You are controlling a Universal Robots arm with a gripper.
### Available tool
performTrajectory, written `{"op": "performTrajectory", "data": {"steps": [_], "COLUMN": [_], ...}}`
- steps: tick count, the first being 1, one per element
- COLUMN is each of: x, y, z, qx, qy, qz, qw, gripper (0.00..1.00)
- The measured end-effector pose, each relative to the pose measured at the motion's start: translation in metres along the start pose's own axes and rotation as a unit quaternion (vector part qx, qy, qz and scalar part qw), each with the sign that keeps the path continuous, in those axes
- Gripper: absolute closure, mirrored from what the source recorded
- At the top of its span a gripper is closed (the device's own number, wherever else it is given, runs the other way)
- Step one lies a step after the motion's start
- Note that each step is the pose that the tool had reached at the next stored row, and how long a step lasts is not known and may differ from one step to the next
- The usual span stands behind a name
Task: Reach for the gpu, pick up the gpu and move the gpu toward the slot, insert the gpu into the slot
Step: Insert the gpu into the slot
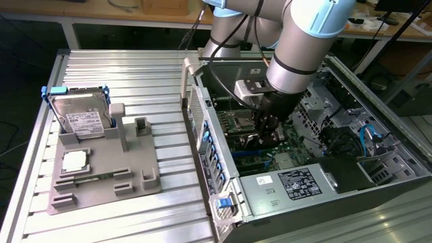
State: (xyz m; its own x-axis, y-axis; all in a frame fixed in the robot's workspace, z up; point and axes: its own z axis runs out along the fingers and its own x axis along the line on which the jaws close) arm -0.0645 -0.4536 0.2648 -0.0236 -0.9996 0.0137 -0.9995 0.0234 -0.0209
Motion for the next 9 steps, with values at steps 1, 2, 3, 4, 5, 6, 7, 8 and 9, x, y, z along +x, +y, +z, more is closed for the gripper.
{"op": "performTrajectory", "data": {"steps": [1, 2, 3, 4, 5, 6, 7, 8, 9], "x": [0.0, 0.0, 0.0001, 0.0001, 0.0001, 0.0003, 0.0007, 0.0014, 0.0019], "y": [0.001, 0.0021, 0.0031, 0.0039, 0.0047, 0.0054, 0.0056, 0.0056, 0.0057], "z": [0.0001, 0.0002, 0.0003, 0.0003, 0.0004, 0.0004, 0.0004, 0.0005, 0.0006], "qx": [0.0, 0.0, 0.0, 0.0, 0.0, 0.0, 0.0, 0.0, 0.0], "qy": [0.0, 0.0, 0.0, 0.0, 0.0, 0.0, 0.0, 0.0, 0.0], "qz": [0.0, 0.0, 0.0, 0.0, 0.0, 0.0, 0.0, 0.0, 0.0], "qw": [1.0, 1.0, 1.0, 1.0, 1.0, 1.0, 1.0, 1.0, 1.0], "gripper": [0.73, 0.73, 0.73, 0.73, 0.73, 0.73, 0.73, 0.73, 0.73]}}
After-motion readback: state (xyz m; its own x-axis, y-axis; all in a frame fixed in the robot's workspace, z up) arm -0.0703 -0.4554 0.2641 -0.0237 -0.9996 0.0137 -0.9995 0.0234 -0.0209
